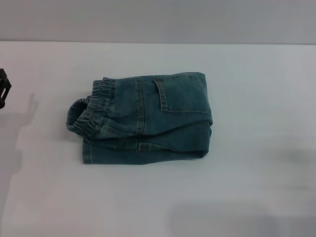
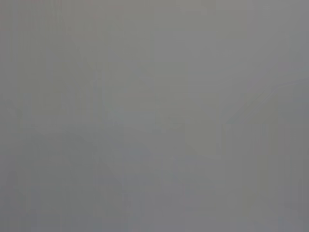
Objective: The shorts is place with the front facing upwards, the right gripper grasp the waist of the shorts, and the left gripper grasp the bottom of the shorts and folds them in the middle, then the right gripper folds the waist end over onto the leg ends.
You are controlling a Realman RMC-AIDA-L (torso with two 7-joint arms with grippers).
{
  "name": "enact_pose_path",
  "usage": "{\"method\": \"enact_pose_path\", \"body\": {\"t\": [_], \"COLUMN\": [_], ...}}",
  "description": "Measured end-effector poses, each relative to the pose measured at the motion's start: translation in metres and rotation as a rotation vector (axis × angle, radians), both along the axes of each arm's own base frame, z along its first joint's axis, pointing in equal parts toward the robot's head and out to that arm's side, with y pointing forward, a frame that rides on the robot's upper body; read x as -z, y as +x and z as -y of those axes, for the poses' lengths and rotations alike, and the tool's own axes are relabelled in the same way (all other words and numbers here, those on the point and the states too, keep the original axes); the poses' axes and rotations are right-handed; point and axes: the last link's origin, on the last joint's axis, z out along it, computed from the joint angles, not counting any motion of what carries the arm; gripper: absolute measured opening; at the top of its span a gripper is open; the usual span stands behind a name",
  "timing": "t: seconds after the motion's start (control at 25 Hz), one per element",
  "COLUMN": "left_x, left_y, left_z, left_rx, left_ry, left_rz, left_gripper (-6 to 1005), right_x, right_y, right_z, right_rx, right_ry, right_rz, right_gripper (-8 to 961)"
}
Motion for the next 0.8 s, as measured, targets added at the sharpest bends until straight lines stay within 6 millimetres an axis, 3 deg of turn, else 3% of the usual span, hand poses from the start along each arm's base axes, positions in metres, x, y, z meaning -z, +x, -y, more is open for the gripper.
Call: {"method": "enact_pose_path", "body": {"t": [0.08, 0.28, 0.4, 0.64, 0.8], "left_x": [0.001, 0.0025, 0.0038, 0.0051, 0.005], "left_y": [-0.0011, -0.0011, -0.0006, 0.0, 0.0001], "left_z": [0.001, 0.0015, 0.0018, 0.002, 0.002], "left_rx": [-0.003, -0.005, -0.004, -0.003, -0.002], "left_ry": [-0.006, -0.011, -0.014, -0.019, -0.018], "left_rz": [-0.003, -0.004, -0.006, -0.013, -0.014], "left_gripper": [791, 792, 792, 793, 794], "right_x": [-0.0029, -0.0054, -0.0059, -0.006, -0.0058], "right_y": [0.0015, 0.0023, 0.0025, 0.0035, 0.0029], "right_z": [0.0027, 0.005, 0.005, 0.0046, 0.0023], "right_rx": [0.008, 0.009, 0.01, 0.014, 0.012], "right_ry": [0.022, 0.04, 0.043, 0.042, 0.039], "right_rz": [-0.002, -0.003, -0.002, 0.004, 0.005], "right_gripper": [220, 419, 655, 776, 776]}}
